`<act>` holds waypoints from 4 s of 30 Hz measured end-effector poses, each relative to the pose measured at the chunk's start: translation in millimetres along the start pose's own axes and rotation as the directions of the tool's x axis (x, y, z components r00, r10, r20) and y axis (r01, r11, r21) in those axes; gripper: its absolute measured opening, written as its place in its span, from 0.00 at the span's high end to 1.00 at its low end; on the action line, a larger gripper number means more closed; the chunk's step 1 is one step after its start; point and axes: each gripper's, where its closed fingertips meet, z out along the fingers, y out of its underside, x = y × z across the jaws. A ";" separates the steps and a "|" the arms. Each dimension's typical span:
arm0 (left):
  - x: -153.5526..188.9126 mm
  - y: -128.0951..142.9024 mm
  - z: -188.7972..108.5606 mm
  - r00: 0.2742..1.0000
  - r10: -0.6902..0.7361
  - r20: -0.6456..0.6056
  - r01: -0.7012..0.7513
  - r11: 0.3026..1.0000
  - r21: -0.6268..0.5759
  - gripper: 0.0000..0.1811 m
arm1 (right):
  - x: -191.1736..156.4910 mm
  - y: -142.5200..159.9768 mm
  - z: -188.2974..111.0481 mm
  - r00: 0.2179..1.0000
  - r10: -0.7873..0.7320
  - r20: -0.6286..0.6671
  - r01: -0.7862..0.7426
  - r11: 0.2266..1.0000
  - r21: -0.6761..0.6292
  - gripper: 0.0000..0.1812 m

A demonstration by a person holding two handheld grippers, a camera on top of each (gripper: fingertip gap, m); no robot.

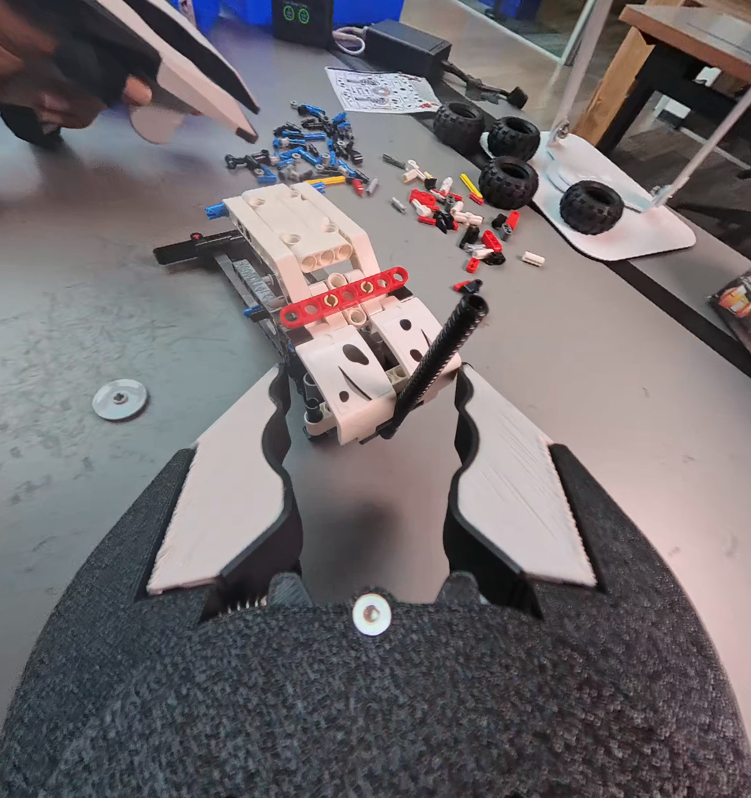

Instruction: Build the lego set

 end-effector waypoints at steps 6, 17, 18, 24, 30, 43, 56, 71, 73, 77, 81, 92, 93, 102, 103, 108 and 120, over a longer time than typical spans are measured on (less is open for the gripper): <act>-5.0 7.5 1.9 0.999 0.031 -0.004 -0.032 0.999 -0.038 0.83 | 15.6 8.7 -12.3 0.999 0.019 -0.051 -0.020 1.000 -0.003 0.58; -34.8 12.6 -6.9 0.993 0.043 0.112 -0.037 0.998 -0.058 0.85 | 19.0 -38.6 -37.5 0.994 0.055 -0.091 -0.029 0.964 0.264 0.51; -41.4 16.6 -8.6 0.990 0.048 0.134 -0.038 0.996 -0.078 0.85 | 21.3 -45.1 -42.6 0.993 0.064 -0.103 -0.030 0.952 0.304 0.52; -47.5 29.2 -1.8 0.987 0.057 0.149 -0.037 0.990 -0.137 0.90 | 25.6 -53.7 -50.6 0.988 0.078 -0.134 -0.024 0.931 0.364 0.60; -52.1 29.4 4.0 0.985 0.051 0.166 -0.024 0.987 -0.158 0.91 | 20.2 -49.7 -44.5 0.990 0.057 -0.128 -0.011 0.941 0.337 0.60; -47.4 30.0 6.7 0.990 0.056 0.127 -0.034 0.985 -0.167 0.97 | 25.2 -47.3 -45.5 0.987 0.070 -0.148 -0.016 0.942 0.336 0.65; 162.0 14.2 -46.4 0.669 0.545 -0.506 -0.518 0.830 0.209 0.97 | 38.8 -47.5 -50.7 0.974 0.120 -0.192 -0.040 0.926 0.376 0.69; 192.0 59.5 -33.6 0.579 0.520 -0.628 -0.595 0.796 0.112 0.92 | 31.4 -50.6 -52.1 0.981 0.089 -0.171 -0.020 0.928 0.372 0.72; 167.2 26.9 -35.9 0.678 0.457 -0.575 -0.467 0.873 0.144 0.91 | 31.2 -53.3 -54.8 0.981 0.087 -0.175 -0.014 0.924 0.381 0.73; 59.5 -20.0 -25.3 0.928 0.131 -0.348 -0.097 0.989 0.114 0.91 | 30.9 -61.2 -63.0 0.980 0.086 -0.178 -0.005 0.911 0.412 0.76; 16.3 1.1 -12.3 0.967 0.033 -0.254 -0.030 0.999 0.014 0.91 | 27.2 -66.4 -66.5 0.982 0.076 -0.173 0.006 0.904 0.427 0.77; 21.5 23.2 17.9 0.968 0.196 -0.154 -0.217 0.966 -0.137 0.95 | 21.1 -63.9 -61.7 0.985 0.048 -0.164 0.023 0.914 0.406 0.79; 20.8 23.8 18.8 0.968 0.205 -0.147 -0.226 0.964 -0.142 0.96 | 21.0 -63.9 -61.7 0.985 0.048 -0.164 0.023 0.914 0.406 0.79; 23.6 19.2 18.7 0.939 0.315 -0.137 -0.331 0.936 -0.116 0.98 | 14.3 -63.3 -58.2 0.988 0.022 -0.153 0.041 0.920 0.391 0.80; 31.3 12.0 13.9 0.934 0.313 -0.171 -0.327 0.943 -0.064 0.98 | 12.7 -64.8 -59.1 0.988 0.014 -0.152 0.047 0.918 0.393 0.80; 129.6 -10.6 -48.6 0.713 0.402 -0.574 -0.305 0.915 0.263 0.98 | -27.1 -76.0 -61.9 0.998 -0.067 0.012 0.056 0.908 0.416 0.80; 231.3 33.1 -87.8 0.395 0.573 -0.718 -0.448 0.802 0.394 0.98 | -136.4 -36.5 -27.6 0.881 -0.293 0.371 0.194 0.940 0.281 0.91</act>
